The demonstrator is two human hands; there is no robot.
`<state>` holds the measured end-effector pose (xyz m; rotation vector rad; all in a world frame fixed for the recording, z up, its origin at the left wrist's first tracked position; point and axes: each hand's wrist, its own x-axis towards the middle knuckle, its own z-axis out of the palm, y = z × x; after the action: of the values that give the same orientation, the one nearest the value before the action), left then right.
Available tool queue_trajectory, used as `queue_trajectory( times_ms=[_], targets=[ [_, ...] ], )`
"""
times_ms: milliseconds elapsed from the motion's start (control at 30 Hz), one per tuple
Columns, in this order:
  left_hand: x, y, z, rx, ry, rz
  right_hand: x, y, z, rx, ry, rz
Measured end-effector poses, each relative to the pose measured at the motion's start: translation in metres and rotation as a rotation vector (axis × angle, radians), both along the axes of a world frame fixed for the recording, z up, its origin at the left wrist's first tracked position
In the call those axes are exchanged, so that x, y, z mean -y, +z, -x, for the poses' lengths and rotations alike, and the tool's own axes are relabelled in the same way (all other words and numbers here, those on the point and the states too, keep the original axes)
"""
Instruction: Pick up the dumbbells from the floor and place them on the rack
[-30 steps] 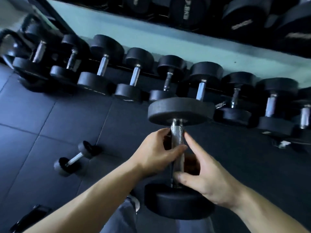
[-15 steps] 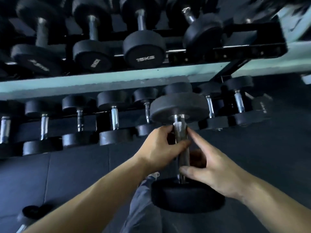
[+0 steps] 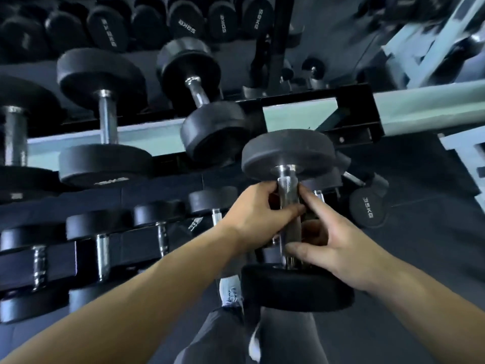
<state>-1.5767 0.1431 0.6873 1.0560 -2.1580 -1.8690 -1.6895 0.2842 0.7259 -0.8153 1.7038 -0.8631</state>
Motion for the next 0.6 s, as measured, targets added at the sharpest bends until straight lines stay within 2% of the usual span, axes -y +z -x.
queue_trajectory(
  times_ms=[333,500,600],
  targets=[
    [0.07,-0.016,0.16,0.033,0.182,-0.045,0.091,-0.032,0.171,-0.011,0.122,0.018],
    [0.111,-0.026,0.199,0.053,0.255,-0.025,0.145,-0.054,0.22,-0.018,0.205,0.052],
    [0.13,-0.032,0.209,0.051,0.29,-0.09,0.172,-0.067,0.237,-0.024,0.243,0.051]
  ],
)
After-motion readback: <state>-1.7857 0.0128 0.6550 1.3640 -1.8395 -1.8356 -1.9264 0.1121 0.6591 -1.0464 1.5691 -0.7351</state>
